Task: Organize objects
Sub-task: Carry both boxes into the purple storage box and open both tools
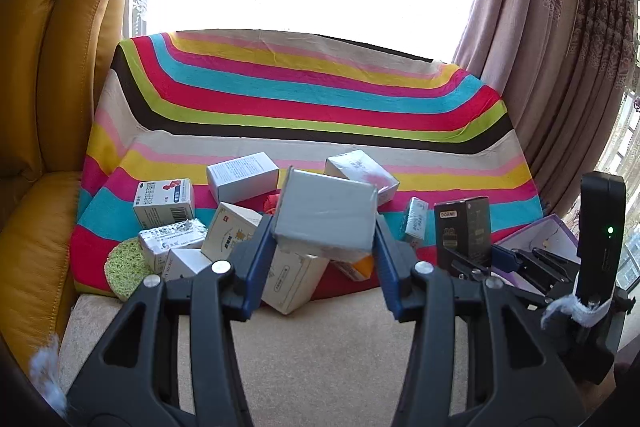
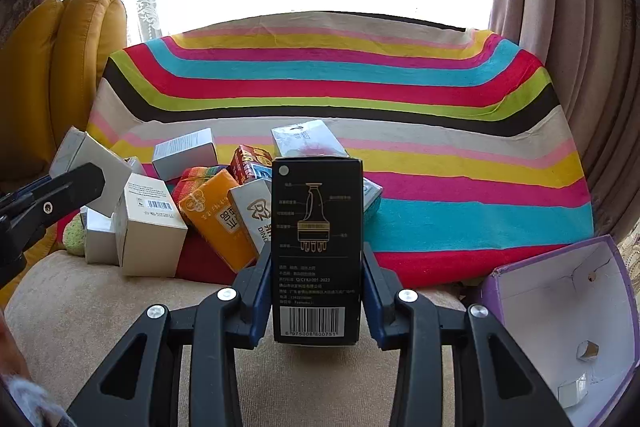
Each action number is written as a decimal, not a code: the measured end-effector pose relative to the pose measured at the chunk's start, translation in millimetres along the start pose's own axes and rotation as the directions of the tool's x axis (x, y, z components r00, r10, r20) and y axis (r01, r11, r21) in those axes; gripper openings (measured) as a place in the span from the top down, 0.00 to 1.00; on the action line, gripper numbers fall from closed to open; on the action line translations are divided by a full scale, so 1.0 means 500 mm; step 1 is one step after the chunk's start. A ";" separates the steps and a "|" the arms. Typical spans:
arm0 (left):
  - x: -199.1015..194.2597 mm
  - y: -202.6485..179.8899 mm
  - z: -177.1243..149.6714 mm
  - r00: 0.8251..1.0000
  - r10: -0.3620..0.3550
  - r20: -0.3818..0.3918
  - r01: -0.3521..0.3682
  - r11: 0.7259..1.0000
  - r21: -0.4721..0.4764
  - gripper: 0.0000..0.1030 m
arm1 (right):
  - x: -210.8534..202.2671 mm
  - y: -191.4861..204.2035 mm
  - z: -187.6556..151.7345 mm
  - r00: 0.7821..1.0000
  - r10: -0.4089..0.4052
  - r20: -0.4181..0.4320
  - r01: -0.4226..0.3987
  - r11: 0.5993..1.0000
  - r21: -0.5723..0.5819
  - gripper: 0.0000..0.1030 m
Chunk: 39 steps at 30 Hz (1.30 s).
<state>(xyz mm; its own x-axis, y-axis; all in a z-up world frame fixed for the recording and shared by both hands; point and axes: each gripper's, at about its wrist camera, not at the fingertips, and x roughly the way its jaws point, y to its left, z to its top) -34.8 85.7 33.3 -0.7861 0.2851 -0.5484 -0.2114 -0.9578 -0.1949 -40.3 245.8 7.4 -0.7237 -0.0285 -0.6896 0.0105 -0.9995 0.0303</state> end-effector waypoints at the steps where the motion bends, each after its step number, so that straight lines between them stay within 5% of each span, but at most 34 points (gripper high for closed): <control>1: -0.005 -0.005 -0.003 1.000 -0.020 0.003 0.020 1.000 -0.003 0.50 | -0.007 -0.004 -0.004 1.000 -0.003 0.004 0.003 1.000 0.005 0.61; 15: 0.003 -0.106 -0.041 0.974 -0.200 -0.102 0.202 0.979 0.004 0.50 | -0.095 -0.106 -0.054 0.999 -0.054 -0.006 0.054 0.993 0.106 0.61; 23: 0.042 -0.183 -0.051 0.942 -0.273 -0.194 0.284 0.959 0.026 0.50 | -0.126 -0.198 -0.082 0.993 -0.112 -0.038 0.117 0.973 0.199 0.61; 34: 0.091 -0.370 -0.049 0.868 -0.413 -0.276 0.451 0.888 0.090 0.50 | -0.186 -0.376 -0.122 0.970 -0.236 -0.065 0.243 0.901 0.358 0.61; 39: 0.118 -0.446 -0.049 0.808 -0.496 -0.318 0.546 0.833 0.086 0.46 | -0.205 -0.426 -0.132 0.947 -0.312 -0.072 0.315 0.865 0.391 0.60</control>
<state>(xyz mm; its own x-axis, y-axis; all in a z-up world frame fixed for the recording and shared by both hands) -20.0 316.9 24.5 -0.3456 0.7173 -0.6050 -0.6554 -0.6459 -0.3914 77.3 460.4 23.7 -0.6390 0.2836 -0.7150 -0.4881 -0.8679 0.0919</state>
